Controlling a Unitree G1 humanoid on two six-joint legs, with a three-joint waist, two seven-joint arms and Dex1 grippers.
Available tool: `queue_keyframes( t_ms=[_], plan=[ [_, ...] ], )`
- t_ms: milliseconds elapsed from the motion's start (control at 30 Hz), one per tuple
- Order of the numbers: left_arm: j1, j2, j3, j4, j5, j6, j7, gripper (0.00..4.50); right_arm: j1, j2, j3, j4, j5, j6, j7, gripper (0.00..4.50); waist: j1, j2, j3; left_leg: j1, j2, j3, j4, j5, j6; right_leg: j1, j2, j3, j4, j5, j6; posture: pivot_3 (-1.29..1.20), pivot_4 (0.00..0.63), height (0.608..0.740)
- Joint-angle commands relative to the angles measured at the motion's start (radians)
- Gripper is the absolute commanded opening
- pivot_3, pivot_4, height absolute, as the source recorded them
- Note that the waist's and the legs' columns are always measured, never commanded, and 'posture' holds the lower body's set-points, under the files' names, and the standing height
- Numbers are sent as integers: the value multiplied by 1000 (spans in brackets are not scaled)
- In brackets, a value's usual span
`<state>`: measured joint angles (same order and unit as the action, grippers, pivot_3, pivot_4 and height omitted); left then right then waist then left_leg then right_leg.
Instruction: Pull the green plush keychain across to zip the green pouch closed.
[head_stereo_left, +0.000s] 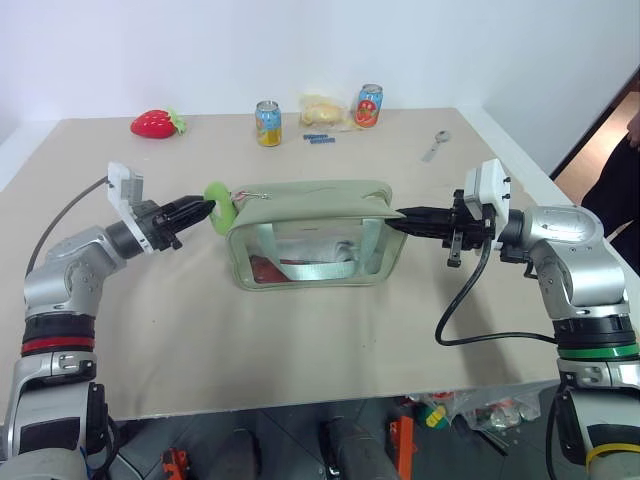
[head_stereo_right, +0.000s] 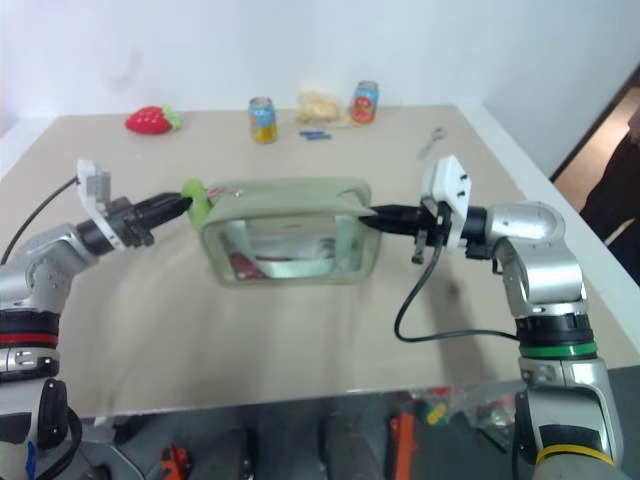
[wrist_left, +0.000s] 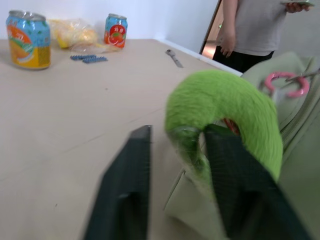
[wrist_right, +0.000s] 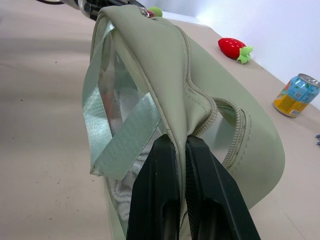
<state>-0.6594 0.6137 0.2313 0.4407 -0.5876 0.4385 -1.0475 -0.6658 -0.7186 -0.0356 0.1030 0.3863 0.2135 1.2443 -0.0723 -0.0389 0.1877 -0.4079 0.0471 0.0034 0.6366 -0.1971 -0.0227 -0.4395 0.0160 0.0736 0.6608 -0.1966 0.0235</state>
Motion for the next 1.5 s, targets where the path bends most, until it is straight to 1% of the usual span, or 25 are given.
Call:
queue_keyframes(
  t_ms=[33,167,267,400,500,600,733,900,1067,1133,1200,1233,1300,1400,1433,1500],
  plan=[
    [-28,0,9,-19,-2,-10,-18,43,-20,-17,-11,-29,2,-14,3,0,0,0,0,0,0,0,0,0,0,0,0,0,0,0,0,0,150,740],
    [-30,-6,7,-32,1,-12,-24,43,-24,-16,-7,-21,-2,-19,5,0,0,0,0,0,0,0,0,0,0,0,0,0,1,0,0,0,150,740],
    [-32,-3,10,-77,-10,-6,-25,43,-25,-15,-6,-18,-3,-22,5,0,0,0,0,0,0,0,0,0,0,0,0,0,1,0,0,0,150,740],
    [-56,12,23,-200,-54,52,-10,43,-22,-14,-6,-19,-4,-23,6,0,0,0,0,0,0,0,0,0,0,0,0,0,1,0,0,0,150,740],
    [-116,11,11,-312,-94,117,14,43,-22,-16,-6,-15,-6,-26,10,0,0,0,0,0,0,0,0,0,0,0,0,0,1,0,0,0,150,740],
    [-147,-3,-14,-354,-96,137,21,43,-21,-16,-6,-11,-7,-30,12,0,-1,0,0,0,0,0,0,0,0,0,0,0,1,0,0,0,150,740],
    [-189,-43,-86,-378,-73,134,16,43,-24,-12,-3,-9,-10,-34,14,0,-1,0,0,1,0,0,0,0,0,0,0,0,1,0,0,0,150,740],
    [-195,-70,-171,-367,-15,112,3,43,-23,-7,-4,-9,-15,-42,11,0,-2,0,0,1,0,0,1,0,0,0,0,1,1,0,0,0,150,740],
    [-196,-43,-212,-366,12,151,-21,43,-16,-8,-8,-15,-15,-44,7,0,-2,0,0,1,0,0,0,0,0,0,0,1,2,0,0,0,150,740],
    [-195,-13,-232,-366,39,148,-44,43,-13,-9,-9,-16,-15,-46,7,0,-2,0,0,1,0,0,0,0,0,0,0,1,2,0,0,0,150,740],
    [-198,9,-227,-364,38,164,-54,43,-13,-8,-9,-16,-16,-47,5,0,-2,0,0,1,0,0,0,0,0,0,0,1,2,0,0,0,150,740],
    [-201,18,-219,-364,32,175,-54,690,-13,-7,-9,-15,-16,-47,5,0,-2,0,0,1,0,-1,0,0,0,0,0,1,2,0,0,0,150,740],
    [-205,45,-215,-374,33,185,-65,1278,-16,-5,-8,-12,-16,-49,4,0,-2,0,0,1,0,-1,0,0,0,0,0,1,2,0,0,0,150,740],
    [-208,80,-200,-390,30,191,-75,2334,-22,-1,-4,-2,-18,-55,6,0,-2,0,0,0,0,-1,0,0,0,0,0,0,2,-1,0,0,150,740],
    [-207,93,-198,-396,29,195,-79,2592,-25,0,-3,3,-19,-57,7,0,-2,0,0,0,0,-1,0,0,0,0,0,0,2,-1,0,0,150,740],
    [-196,127,-189,-414,29,204,-90,3335,-32,4,1,14,-22,-63,9,0,-3,0,0,0,0,-1,0,0,0,-1,0,0,2,-1,0,0,150,740]
  ],
)
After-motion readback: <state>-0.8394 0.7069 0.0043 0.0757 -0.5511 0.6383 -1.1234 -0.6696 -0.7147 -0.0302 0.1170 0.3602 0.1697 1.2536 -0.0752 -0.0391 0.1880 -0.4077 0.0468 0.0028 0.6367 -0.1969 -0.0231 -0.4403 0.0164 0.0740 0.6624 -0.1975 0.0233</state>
